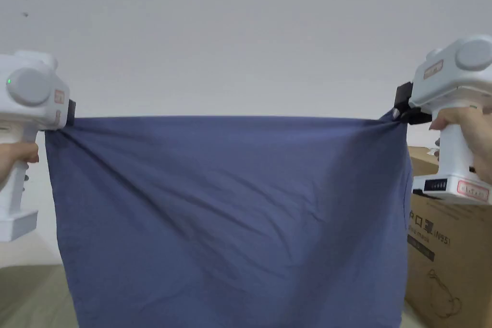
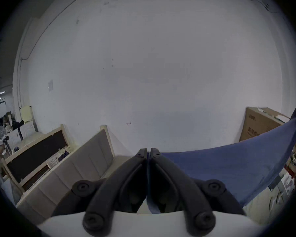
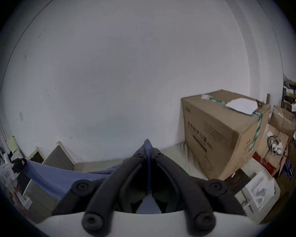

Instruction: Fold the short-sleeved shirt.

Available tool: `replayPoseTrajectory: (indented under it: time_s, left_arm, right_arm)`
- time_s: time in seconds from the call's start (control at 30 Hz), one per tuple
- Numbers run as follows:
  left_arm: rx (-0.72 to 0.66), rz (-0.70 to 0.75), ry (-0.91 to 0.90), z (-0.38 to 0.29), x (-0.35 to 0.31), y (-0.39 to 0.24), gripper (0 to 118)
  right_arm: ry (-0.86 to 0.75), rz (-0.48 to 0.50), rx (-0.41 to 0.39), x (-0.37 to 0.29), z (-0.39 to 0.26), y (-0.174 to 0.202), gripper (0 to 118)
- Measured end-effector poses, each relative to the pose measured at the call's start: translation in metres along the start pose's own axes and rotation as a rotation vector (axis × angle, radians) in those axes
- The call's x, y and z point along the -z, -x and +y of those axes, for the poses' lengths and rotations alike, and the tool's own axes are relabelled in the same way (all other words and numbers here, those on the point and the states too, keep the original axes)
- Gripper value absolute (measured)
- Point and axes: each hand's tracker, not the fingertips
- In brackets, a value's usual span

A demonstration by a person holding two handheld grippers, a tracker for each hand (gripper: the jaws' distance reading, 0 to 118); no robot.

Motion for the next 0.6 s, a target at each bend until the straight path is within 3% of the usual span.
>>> replayPoseTrajectory:
  time_s: [0.17,0.3,0.47,0.6]
  left_arm:
    - [0.037,0.047,-0.063,-0.005,0.009,-0.007,1]
    - [0.058,0.045,0.003,-0.046,0.038,-0.016,1]
    - [0.114,0.051,0.208,-0.152,0.099,-0.041,1]
    - [0.157,0.027,0.439,-0.27,0.14,-0.068,1]
  right_arm:
    - [-0.02,0.0,-0.021,0.001,-0.005,0.009,2]
    - [0.067,-0.027,-0.06,0.035,-0.044,0.002,2]
    - [0.245,-0.063,-0.048,0.108,-0.134,-0.02,2]
    - [0.449,-0.12,-0.102,0.178,-0.234,-0.042,2]
